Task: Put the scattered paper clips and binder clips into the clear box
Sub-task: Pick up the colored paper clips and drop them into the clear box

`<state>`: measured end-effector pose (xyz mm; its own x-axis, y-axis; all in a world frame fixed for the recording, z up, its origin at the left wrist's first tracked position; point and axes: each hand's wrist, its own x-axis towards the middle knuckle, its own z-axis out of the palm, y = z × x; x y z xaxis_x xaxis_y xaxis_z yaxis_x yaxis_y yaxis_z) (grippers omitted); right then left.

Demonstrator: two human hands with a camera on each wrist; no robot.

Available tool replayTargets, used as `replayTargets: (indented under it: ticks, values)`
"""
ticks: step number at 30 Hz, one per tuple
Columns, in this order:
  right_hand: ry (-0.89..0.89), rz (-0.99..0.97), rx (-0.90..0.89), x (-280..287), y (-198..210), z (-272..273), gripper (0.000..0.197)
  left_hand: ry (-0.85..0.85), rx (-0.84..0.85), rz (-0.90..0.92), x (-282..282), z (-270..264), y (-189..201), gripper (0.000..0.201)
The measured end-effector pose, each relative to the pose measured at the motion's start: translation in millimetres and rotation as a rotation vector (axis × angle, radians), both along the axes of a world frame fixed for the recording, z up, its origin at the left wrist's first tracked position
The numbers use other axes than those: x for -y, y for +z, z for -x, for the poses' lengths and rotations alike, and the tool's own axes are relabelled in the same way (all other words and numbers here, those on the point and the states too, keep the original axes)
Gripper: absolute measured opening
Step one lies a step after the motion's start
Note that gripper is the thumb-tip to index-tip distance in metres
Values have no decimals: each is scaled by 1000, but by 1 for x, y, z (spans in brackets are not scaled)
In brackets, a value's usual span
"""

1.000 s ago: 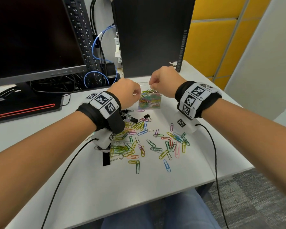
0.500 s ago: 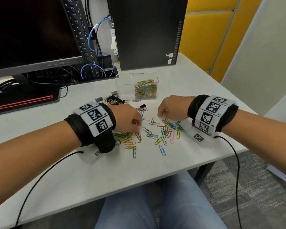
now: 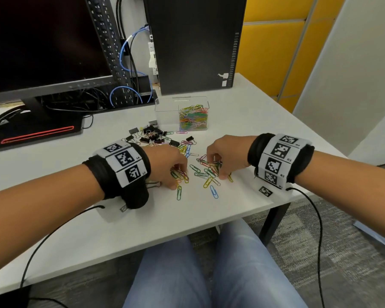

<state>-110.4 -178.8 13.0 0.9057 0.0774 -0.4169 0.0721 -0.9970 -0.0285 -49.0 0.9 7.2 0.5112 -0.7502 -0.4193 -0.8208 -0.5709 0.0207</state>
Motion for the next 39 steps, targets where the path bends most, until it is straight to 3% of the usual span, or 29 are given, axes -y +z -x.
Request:
replayTargets:
  ticks: [8,13,20,23,25,28,33,39]
  values:
    - [-81,-129,-34,0,-3,-16,39,42,-53,58,7,-7,0,29]
    - [-116,-132,68,-2,-6,-17,34,27,-23,58,14,-8,-2,20]
    - [-74,-77,60,5,-5,-11,58,42,-10,110,9,-8,1,28]
    - [-47,-95,13,1,-5,-7,86,48,3,75,4,-1,-2,44]
    - [-21,-80,18,-5,-8,-7,94,48,-1,40,3,5,-5,61]
    - [1,-59,43,-13,-8,-9,81,44,10,7,6,9,-6,65]
    - [7,-57,95,-17,-4,-17,49,90,-4,62,8,0,-5,46]
    - [-27,-112,145,-15,-6,-22,28,127,19,121,7,-9,-8,25]
